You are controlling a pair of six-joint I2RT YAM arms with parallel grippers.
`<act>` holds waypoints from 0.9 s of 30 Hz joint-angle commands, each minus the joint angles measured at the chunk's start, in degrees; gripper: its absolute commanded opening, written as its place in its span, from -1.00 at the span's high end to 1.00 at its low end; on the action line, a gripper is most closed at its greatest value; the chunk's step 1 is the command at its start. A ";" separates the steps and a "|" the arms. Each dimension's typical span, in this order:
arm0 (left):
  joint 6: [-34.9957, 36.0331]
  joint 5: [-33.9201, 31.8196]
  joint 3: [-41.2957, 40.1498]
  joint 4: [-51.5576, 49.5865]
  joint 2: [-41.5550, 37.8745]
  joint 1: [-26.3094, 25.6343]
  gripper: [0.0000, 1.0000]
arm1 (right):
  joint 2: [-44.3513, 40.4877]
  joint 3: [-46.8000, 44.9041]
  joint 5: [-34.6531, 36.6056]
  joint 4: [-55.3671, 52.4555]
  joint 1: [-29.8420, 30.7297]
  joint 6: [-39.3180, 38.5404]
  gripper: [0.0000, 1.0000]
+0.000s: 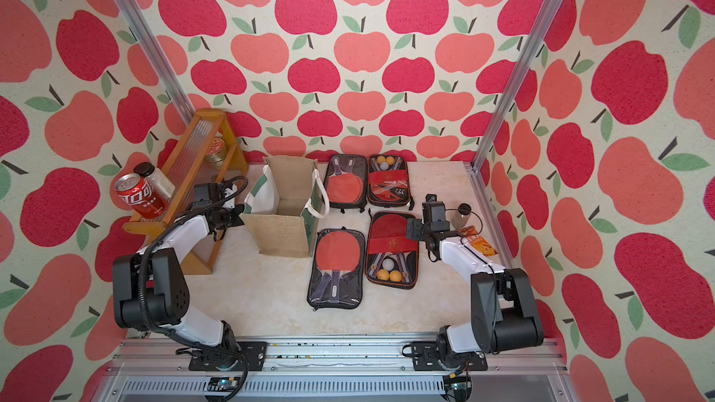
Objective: Remove the ping pong set from the canvas bag
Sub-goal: Reset both arms
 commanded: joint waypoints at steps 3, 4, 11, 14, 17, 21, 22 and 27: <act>-3.37 -2.41 -3.42 14.18 4.17 -0.33 -0.99 | -1.83 0.07 8.31 3.71 -0.02 -5.69 -0.94; -3.65 -1.80 -3.16 14.18 4.25 -0.23 -0.99 | -1.74 -0.53 9.30 5.05 -0.03 -7.63 -0.95; -5.43 -2.65 -8.73 27.54 2.11 -0.62 -0.99 | 1.01 -5.67 12.26 15.43 -1.97 -14.01 -0.98; -5.06 -2.91 -9.34 27.65 1.41 -0.66 -0.99 | 2.35 -7.90 10.95 20.06 -3.88 -13.77 -0.98; -4.31 -3.51 -10.68 27.00 -0.31 -0.46 -0.99 | 3.22 -9.04 10.20 23.41 -5.27 -14.18 -0.98; -3.63 -4.24 -11.43 25.47 -1.67 -0.21 -0.99 | 3.54 -10.99 7.76 30.35 -7.10 -14.85 -0.98; -3.58 -4.41 -11.68 25.23 -1.95 -0.02 -0.99 | 3.92 -11.07 7.39 31.34 -7.64 -14.81 -0.98; -3.63 -4.44 -12.96 24.54 -3.49 1.05 -0.98 | 5.37 -9.15 4.40 29.75 -9.70 -12.45 -0.98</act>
